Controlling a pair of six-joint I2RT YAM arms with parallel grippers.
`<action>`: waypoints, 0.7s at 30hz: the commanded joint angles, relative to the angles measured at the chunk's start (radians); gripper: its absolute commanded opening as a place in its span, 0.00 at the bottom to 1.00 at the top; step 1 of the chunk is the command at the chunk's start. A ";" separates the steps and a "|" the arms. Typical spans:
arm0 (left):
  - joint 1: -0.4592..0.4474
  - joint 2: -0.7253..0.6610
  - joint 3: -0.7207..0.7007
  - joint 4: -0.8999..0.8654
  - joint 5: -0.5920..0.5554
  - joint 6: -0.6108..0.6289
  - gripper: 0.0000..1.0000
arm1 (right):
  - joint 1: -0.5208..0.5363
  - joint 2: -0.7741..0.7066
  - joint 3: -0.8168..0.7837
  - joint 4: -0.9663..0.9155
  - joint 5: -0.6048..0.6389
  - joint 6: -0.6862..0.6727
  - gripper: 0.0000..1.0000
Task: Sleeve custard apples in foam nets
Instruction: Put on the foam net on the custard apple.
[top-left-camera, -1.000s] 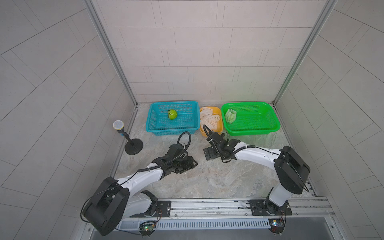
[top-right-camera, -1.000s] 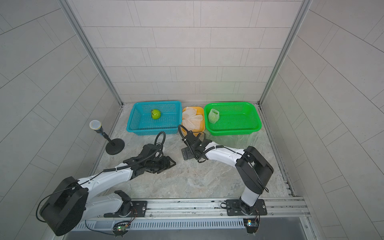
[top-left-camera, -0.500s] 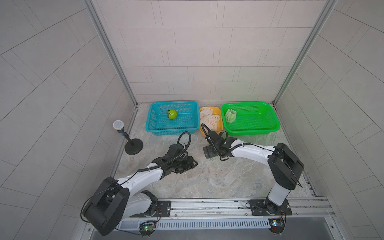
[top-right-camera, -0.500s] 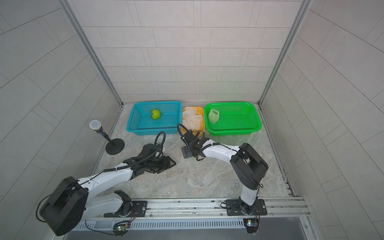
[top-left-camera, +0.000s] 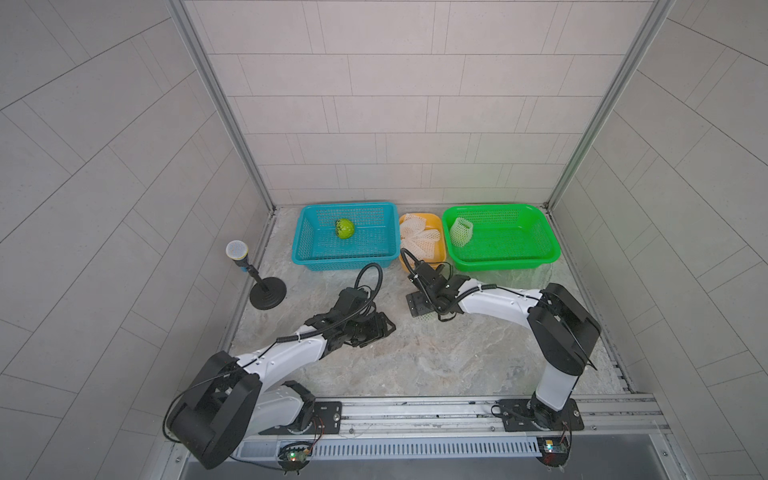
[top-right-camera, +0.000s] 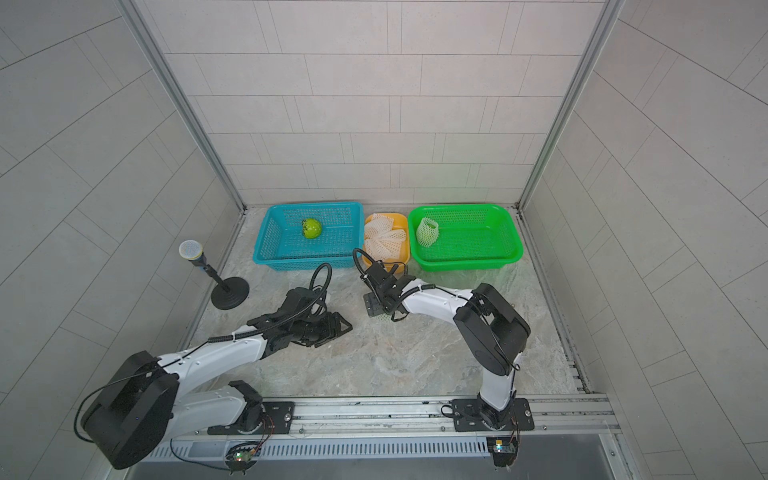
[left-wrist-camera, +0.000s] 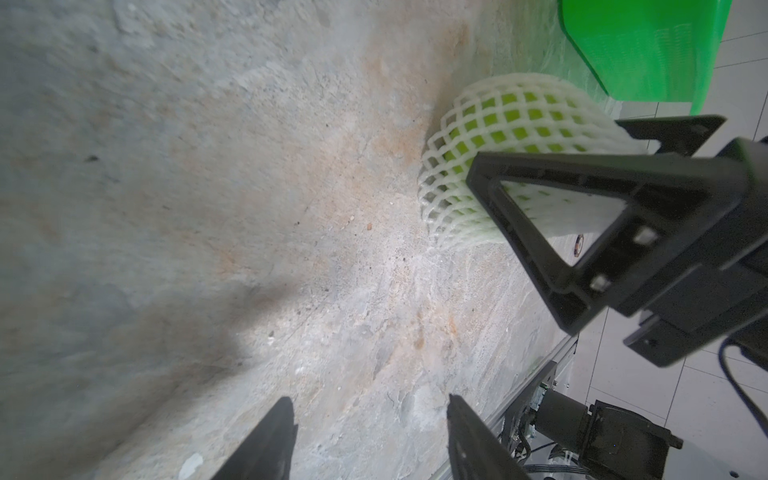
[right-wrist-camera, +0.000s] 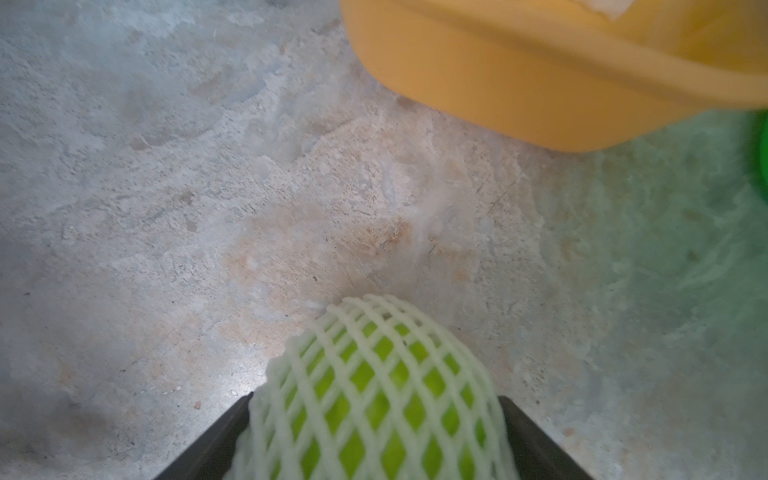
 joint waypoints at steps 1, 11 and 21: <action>0.004 0.004 0.006 0.021 0.006 0.001 0.62 | -0.003 0.036 -0.017 -0.032 0.016 -0.004 0.90; 0.004 0.001 0.004 0.021 0.006 -0.002 0.62 | -0.003 0.055 -0.023 -0.019 -0.003 -0.009 0.87; 0.004 0.010 0.012 0.021 0.011 0.001 0.62 | -0.003 0.060 -0.037 -0.015 -0.007 -0.018 0.88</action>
